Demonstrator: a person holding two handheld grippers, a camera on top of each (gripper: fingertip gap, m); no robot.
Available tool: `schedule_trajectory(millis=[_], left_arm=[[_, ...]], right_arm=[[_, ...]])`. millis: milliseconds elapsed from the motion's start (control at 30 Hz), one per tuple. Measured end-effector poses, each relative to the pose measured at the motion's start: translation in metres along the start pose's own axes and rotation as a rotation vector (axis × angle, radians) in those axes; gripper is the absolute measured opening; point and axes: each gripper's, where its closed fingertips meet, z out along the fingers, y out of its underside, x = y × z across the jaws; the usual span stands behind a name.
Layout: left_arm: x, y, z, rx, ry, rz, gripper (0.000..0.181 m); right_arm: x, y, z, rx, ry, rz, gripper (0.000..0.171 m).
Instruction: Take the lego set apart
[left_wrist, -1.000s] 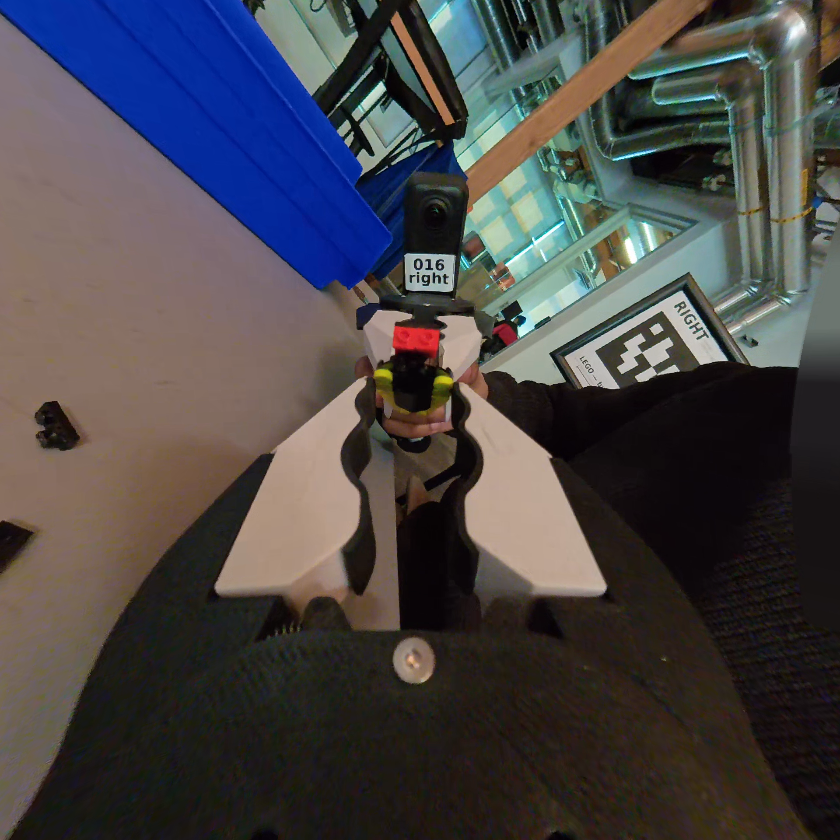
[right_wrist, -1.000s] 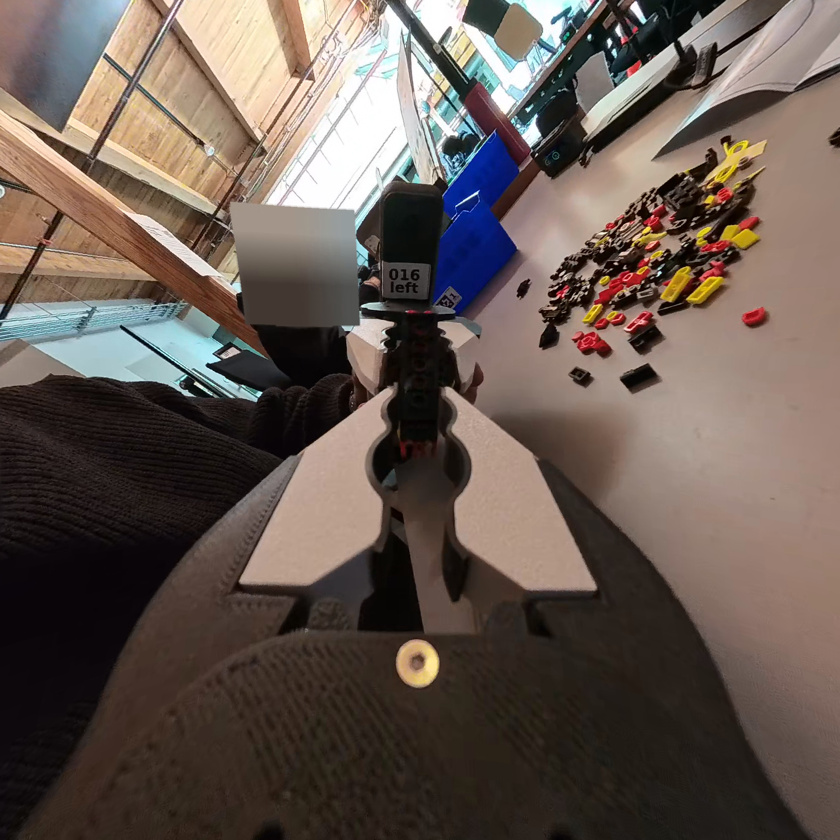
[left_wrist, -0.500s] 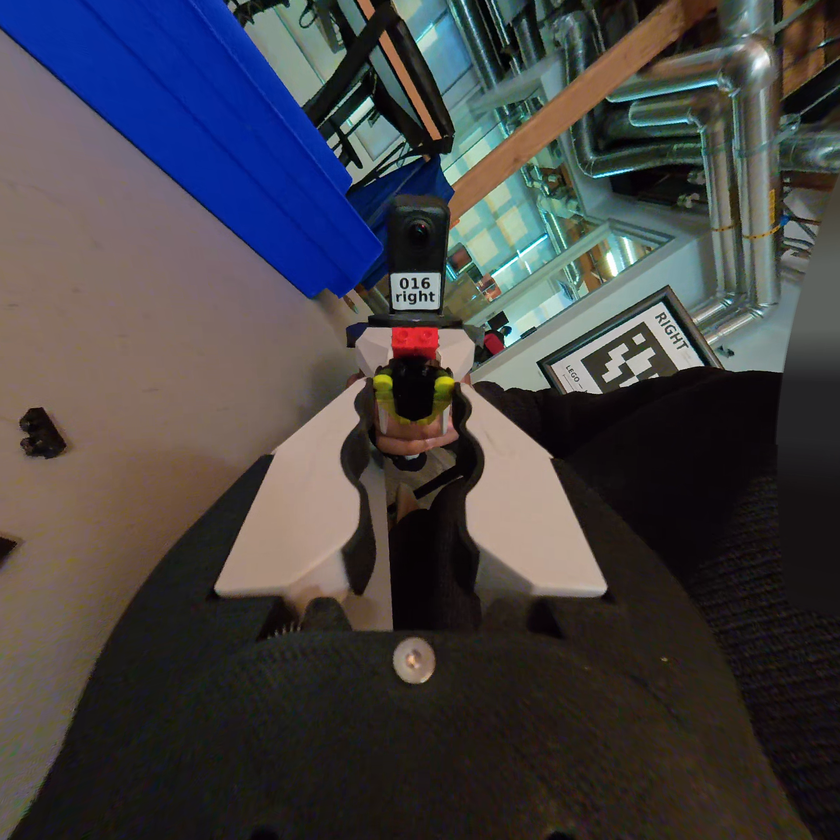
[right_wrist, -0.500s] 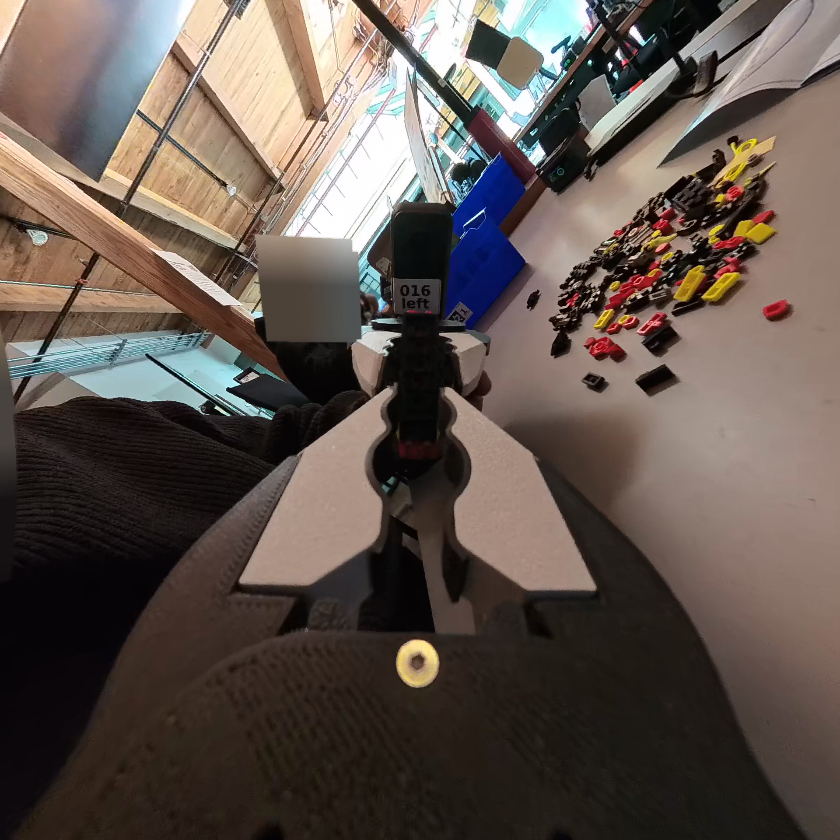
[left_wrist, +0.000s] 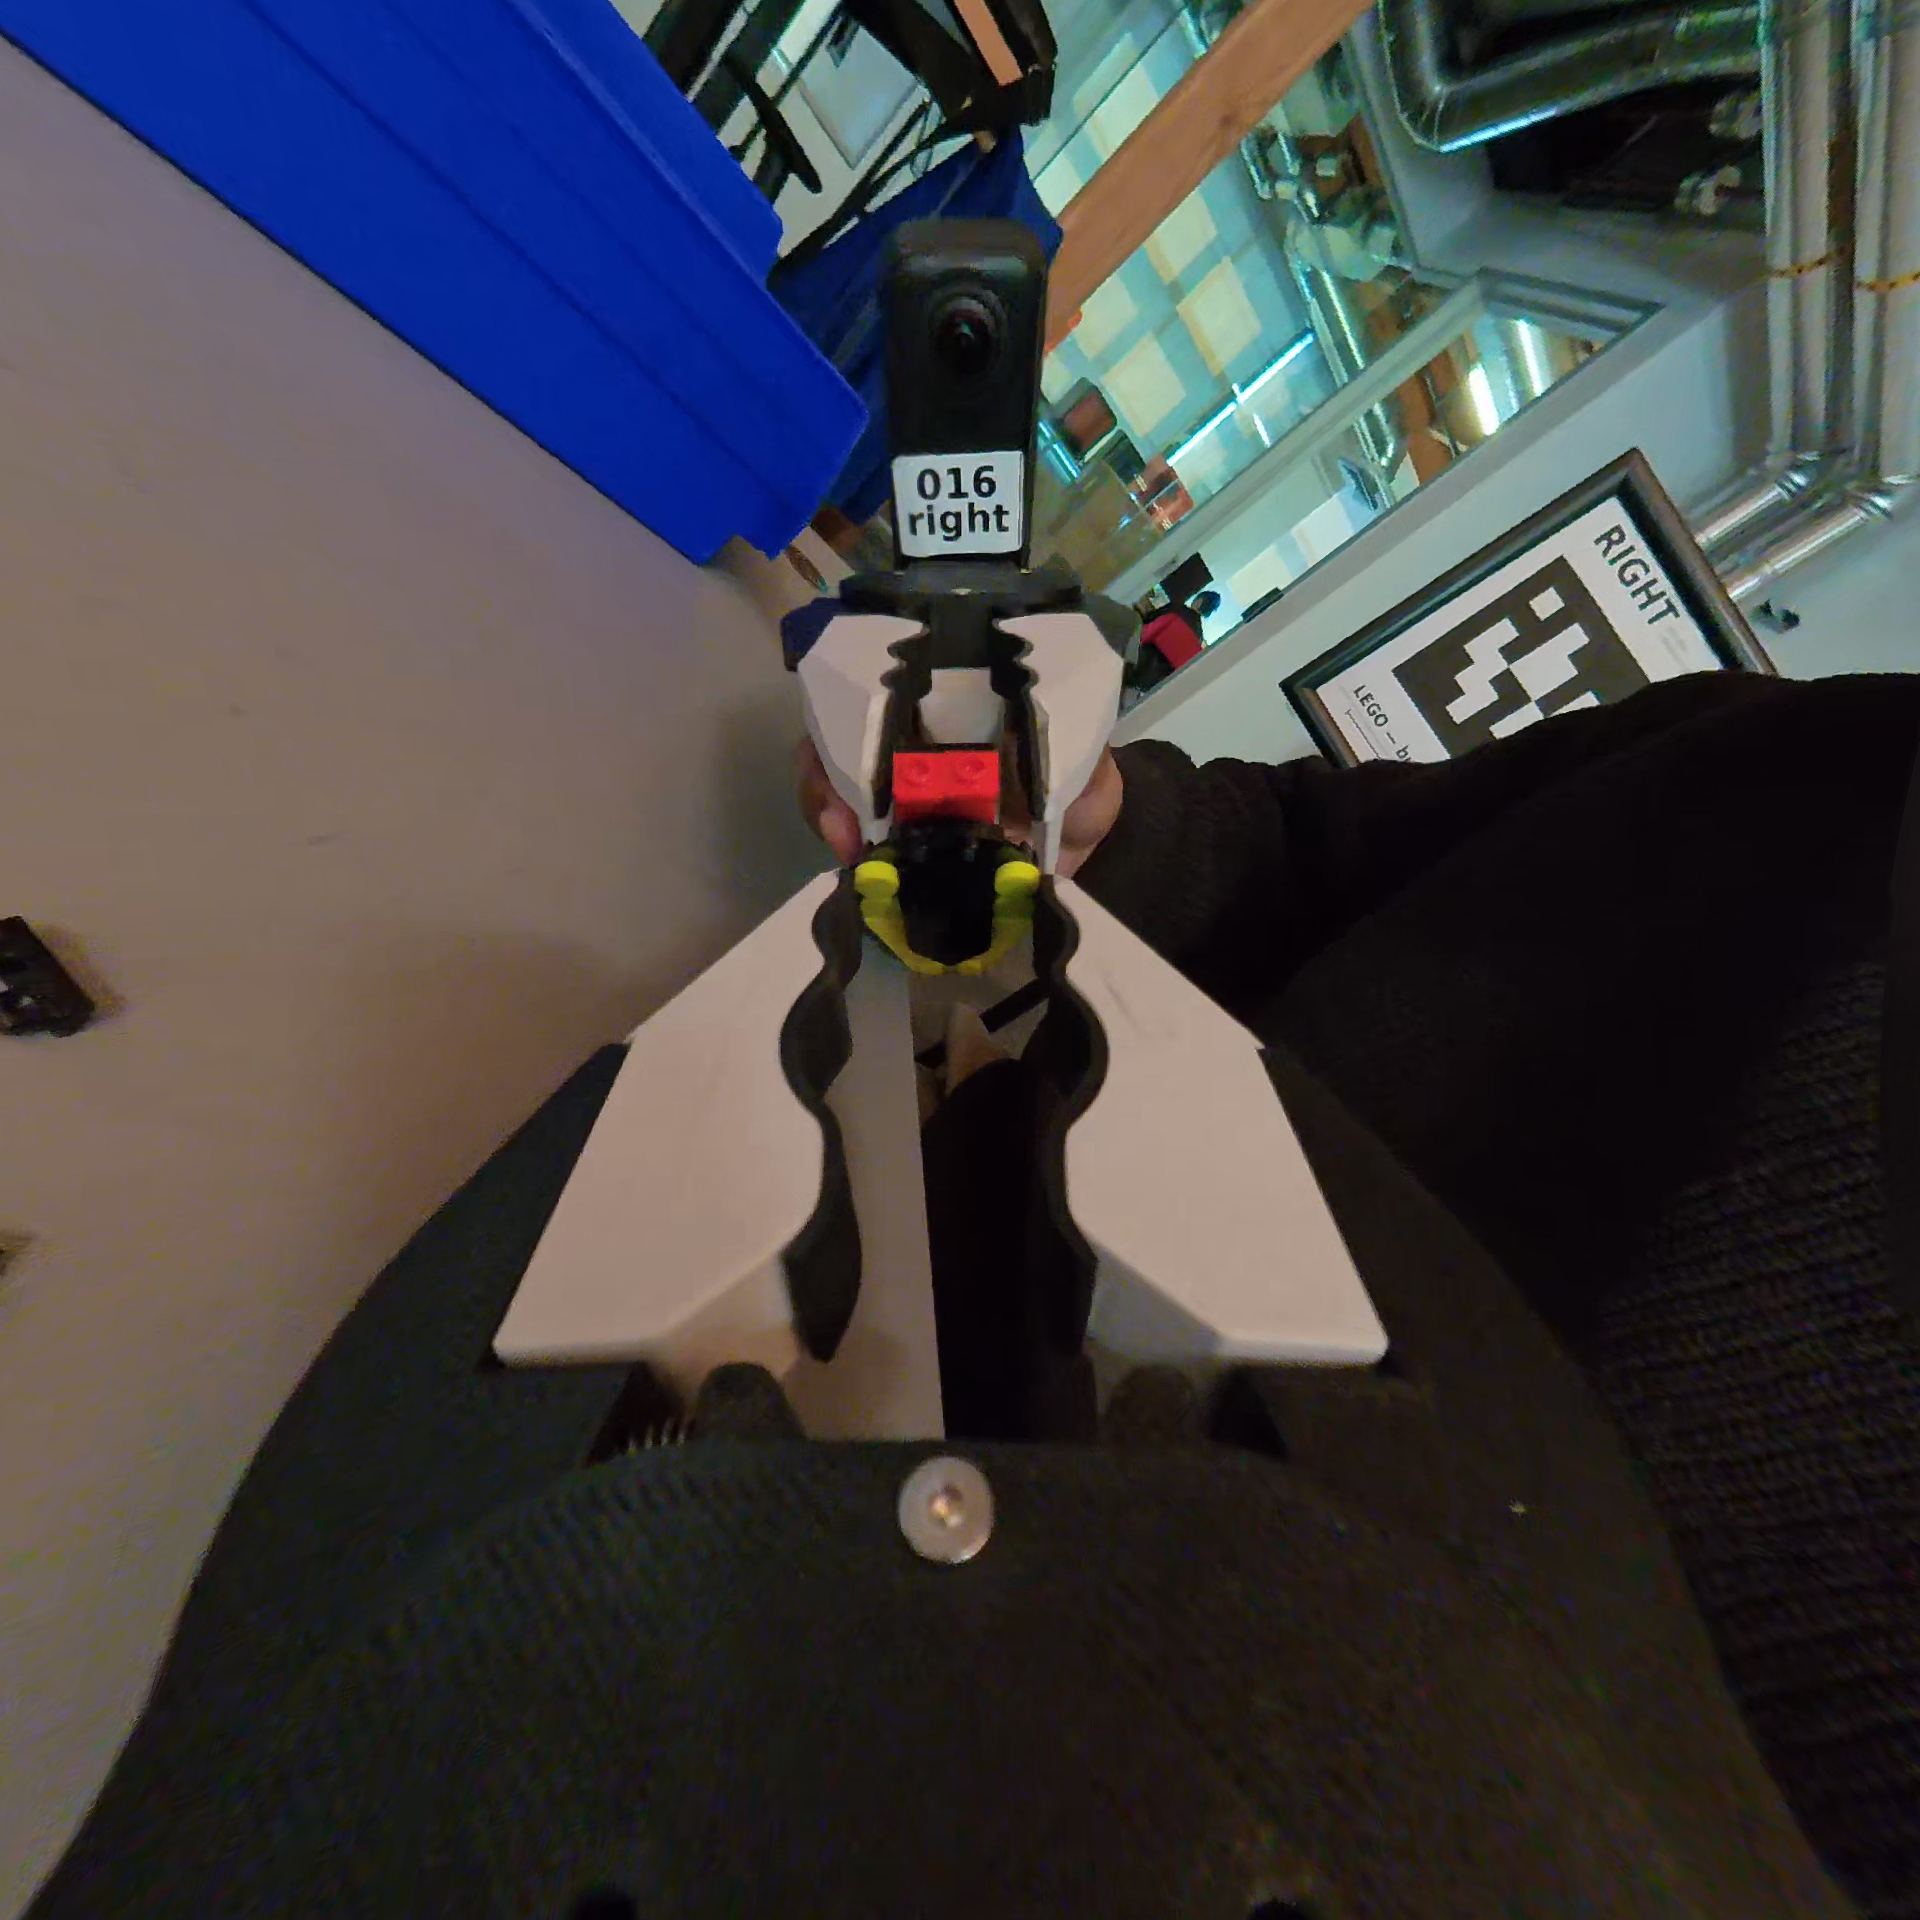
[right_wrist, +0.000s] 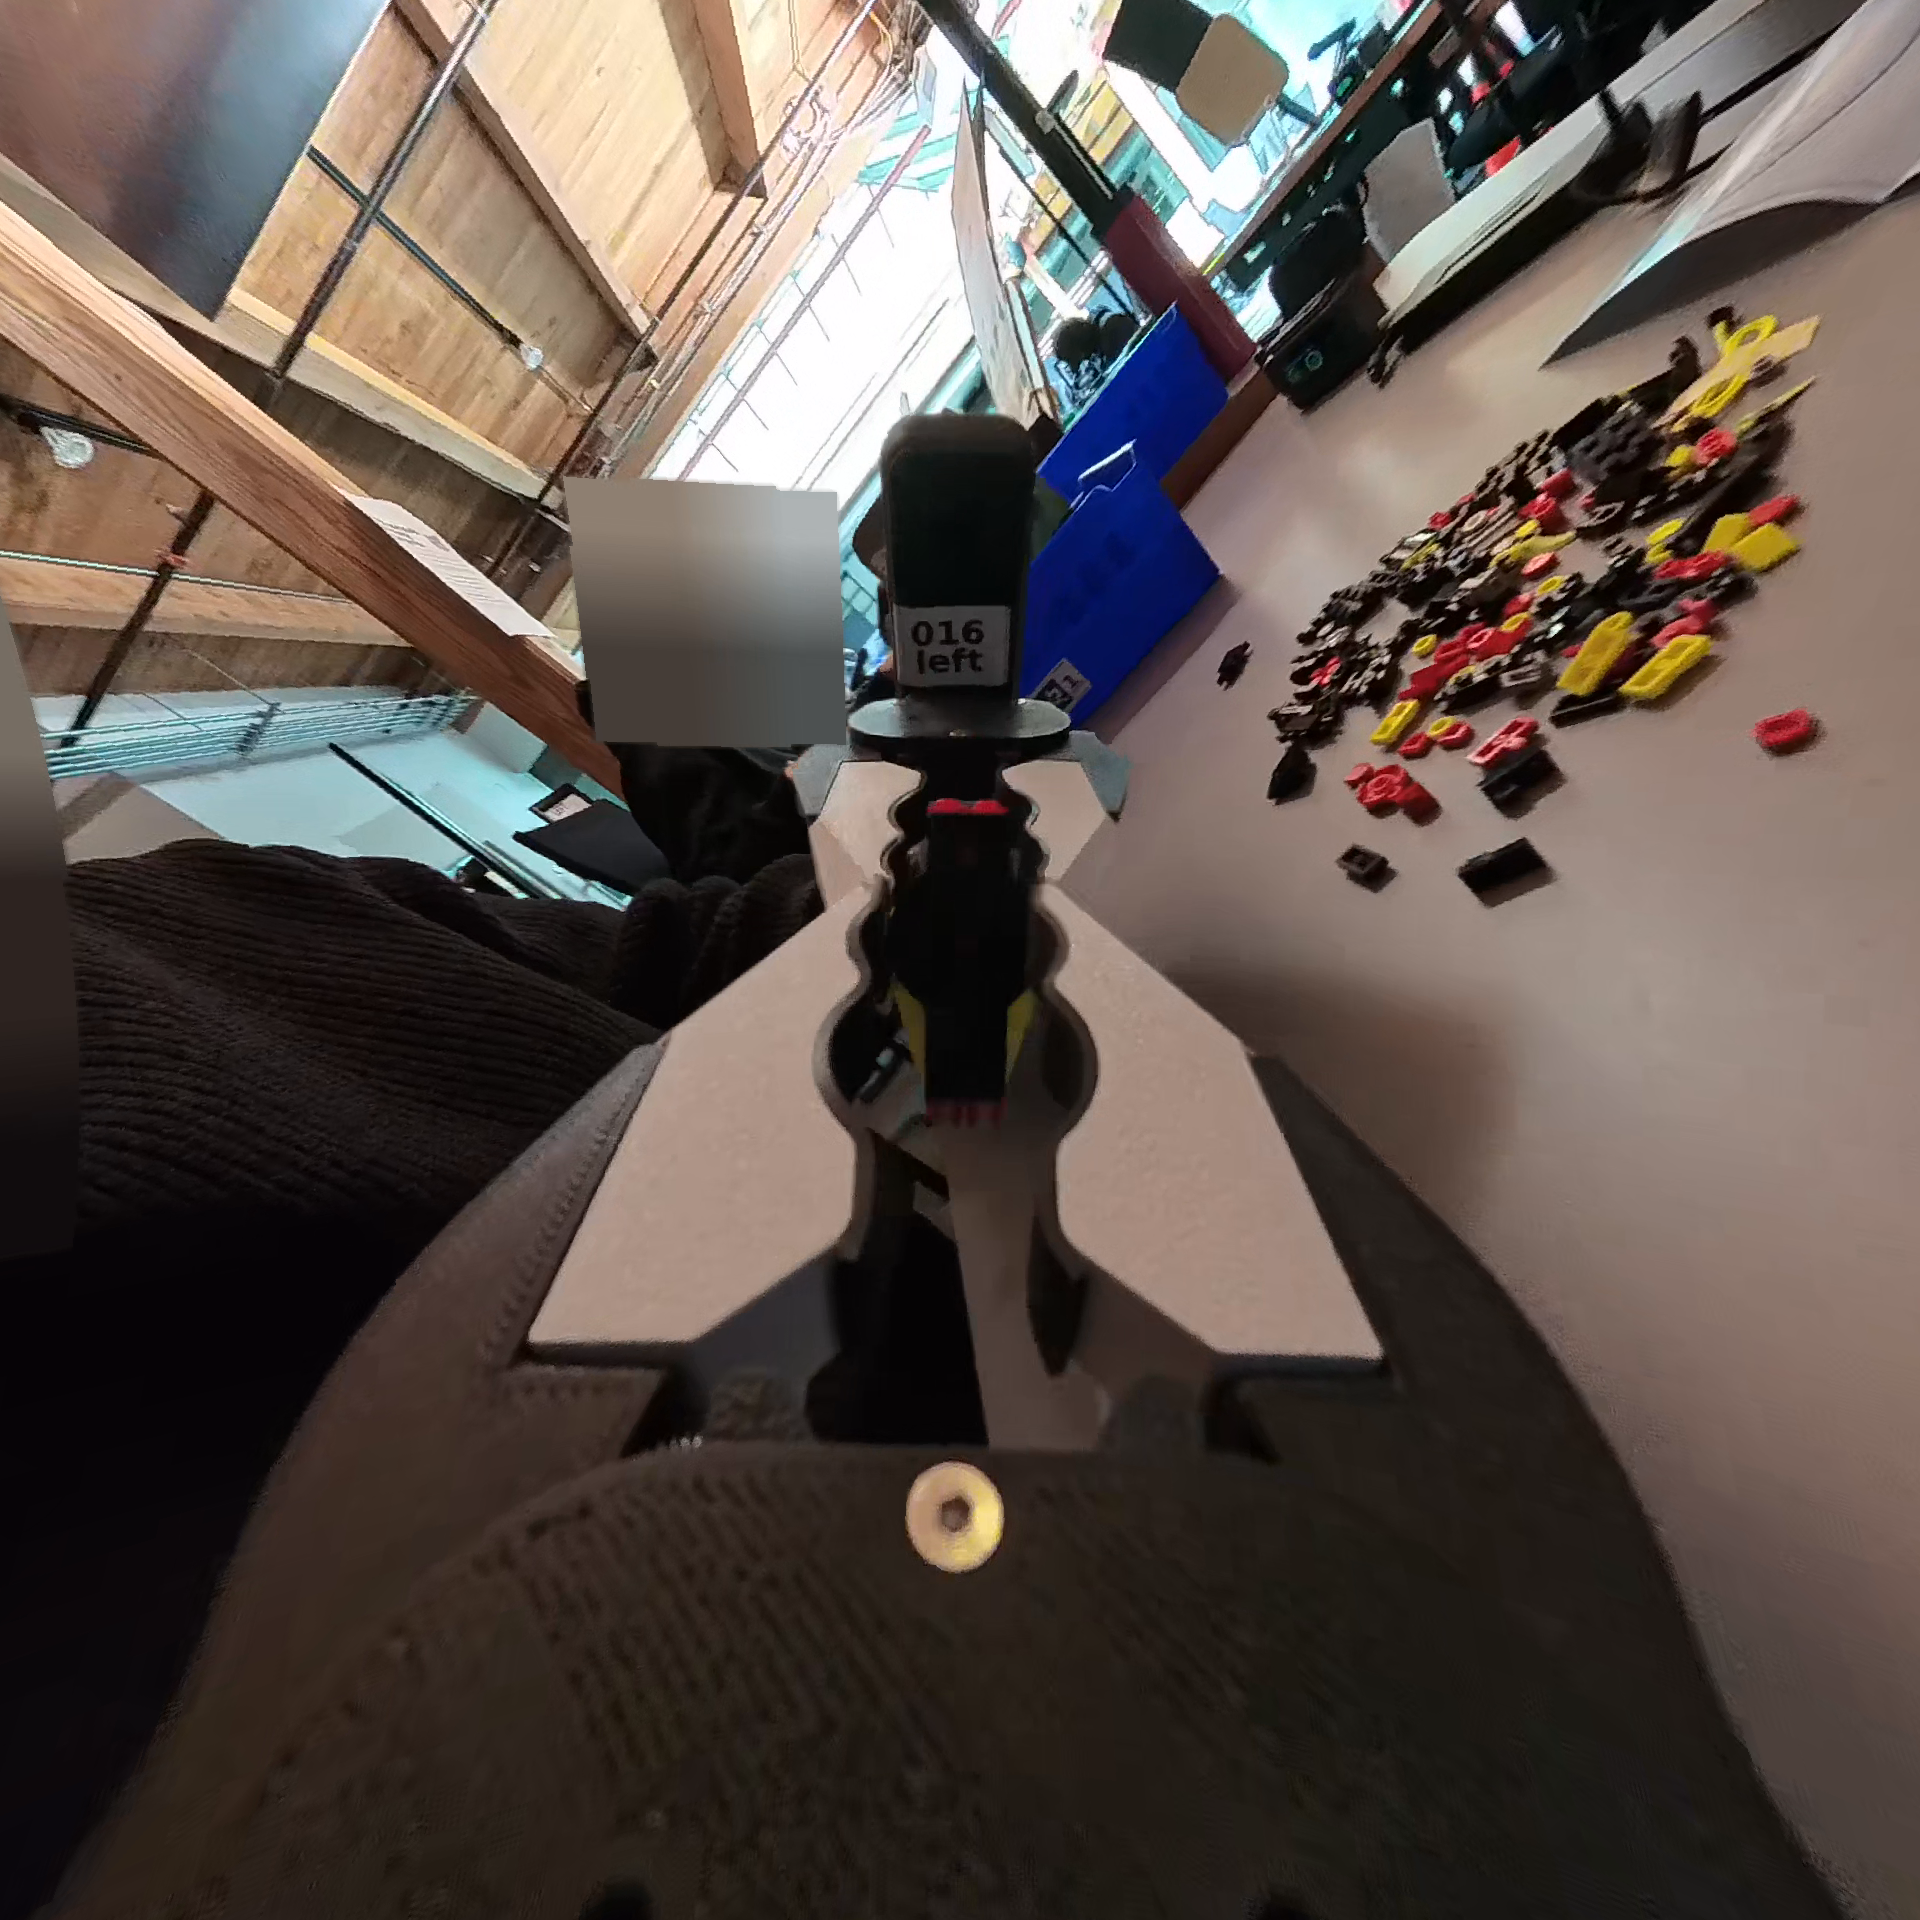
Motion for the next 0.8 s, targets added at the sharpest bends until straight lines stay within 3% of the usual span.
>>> schedule_trajectory(millis=[67,233,433,533,633,700,800], left_arm=[[0.003,0.001,0.001,-0.007,0.010,-0.006,0.030],[0.005,0.003,0.001,-0.026,0.007,0.001,0.031],[0.015,-0.014,-0.001,0.072,0.048,-0.069,0.031],[0.010,-0.024,-0.021,0.148,0.027,-0.077,0.031],[0.003,-0.035,-0.037,0.193,0.004,-0.054,0.031],[0.001,-0.034,-0.032,0.173,-0.006,-0.053,0.031],[-0.019,-0.012,-0.020,0.018,-0.174,0.036,0.031]], right_arm=[[-0.001,0.005,0.003,-0.017,-0.008,0.010,0.015],[-0.004,0.008,0.003,-0.029,-0.021,0.007,0.015],[-0.013,-0.009,-0.001,0.003,-0.008,0.007,0.015],[-0.001,-0.051,-0.043,0.190,0.045,0.035,0.015],[0.010,-0.064,-0.071,0.222,0.130,-0.023,0.014],[0.002,-0.061,-0.060,0.205,0.097,-0.035,0.014],[-0.010,-0.052,-0.042,0.201,-0.016,0.035,0.014]])
